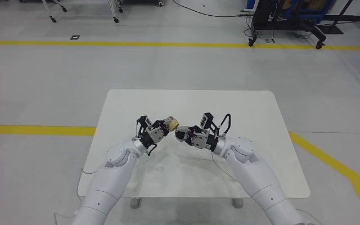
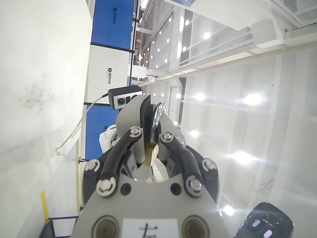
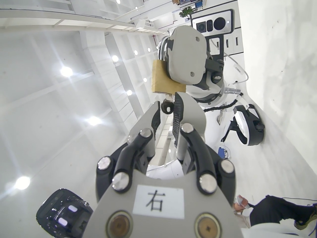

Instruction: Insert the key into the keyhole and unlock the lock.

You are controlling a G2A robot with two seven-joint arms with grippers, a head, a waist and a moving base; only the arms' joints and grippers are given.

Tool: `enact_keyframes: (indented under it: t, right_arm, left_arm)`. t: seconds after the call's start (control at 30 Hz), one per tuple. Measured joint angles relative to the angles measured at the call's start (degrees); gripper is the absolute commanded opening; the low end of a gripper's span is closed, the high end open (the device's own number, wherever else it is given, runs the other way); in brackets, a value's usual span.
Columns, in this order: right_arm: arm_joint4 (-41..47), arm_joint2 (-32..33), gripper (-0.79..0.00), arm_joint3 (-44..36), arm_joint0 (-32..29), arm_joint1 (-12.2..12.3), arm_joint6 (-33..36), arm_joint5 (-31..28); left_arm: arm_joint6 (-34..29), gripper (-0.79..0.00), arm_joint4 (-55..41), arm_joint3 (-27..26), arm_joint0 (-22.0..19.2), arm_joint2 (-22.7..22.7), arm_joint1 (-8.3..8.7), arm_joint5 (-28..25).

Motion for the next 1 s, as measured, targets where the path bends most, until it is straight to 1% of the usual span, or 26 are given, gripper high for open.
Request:
enact_keyframes:
  t: [0.13, 0.33, 0.5, 0.63, 0.77, 0.8, 0.83, 0.9, 0.93, 1.0]
  right_arm:
    - [3.1, -0.4, -0.785, 1.3, 0.2, -0.2, 1.2, 0.2]
    - [11.4, -0.3, -0.785, 4.4, 0.5, -0.8, 4.7, 1.3]
    - [18.5, -0.9, -0.785, 7.8, 1.3, -1.5, 8.4, 3.1]
    - [20.0, -1.6, -0.785, 10.0, 2.5, -1.8, 9.9, 3.6]
    - [17.2, -2.2, -0.785, 10.5, 3.5, -1.8, 8.6, 2.8]
    - [16.5, -2.2, -0.751, 10.2, 3.6, -1.7, 8.2, 2.6]
    - [15.8, -2.2, -0.65, 9.8, 3.5, -1.7, 7.9, 2.3]
    - [14.9, -2.1, -0.536, 8.8, 3.1, -1.5, 7.8, 1.8]
    - [14.6, -2.0, -0.52, 8.4, 2.9, -1.5, 7.8, 1.6]
    - [13.7, -1.9, -0.52, 7.5, 2.5, -1.3, 7.5, 1.3]
  left_arm:
    - [-0.1, -0.785, 0.0, -0.2, 0.1, 0.0, 0.01, -0.2]
    - [-0.3, -0.785, 0.6, -0.3, 0.0, -0.1, 0.06, -1.5]
    - [0.6, -0.785, 1.7, -0.5, 0.1, -0.4, 0.12, -3.7]
    - [1.4, -0.785, 1.9, -0.8, 0.4, -0.6, 0.15, -4.7]
    - [1.6, -0.785, 2.1, -0.9, 0.5, -0.7, 0.17, -4.7]
    - [1.5, -0.785, 2.1, -0.9, 0.5, -0.7, 0.17, -4.7]
    - [1.5, -0.785, 2.0, -0.9, 0.4, -0.7, 0.16, -4.8]
    - [1.4, -0.785, 1.9, -0.8, 0.3, -0.7, 0.17, -4.8]
    - [1.3, -0.785, 1.8, -0.7, 0.3, -0.8, 0.17, -4.9]
    - [1.3, -0.785, 1.7, -0.5, 0.2, -0.9, 0.19, -5.0]
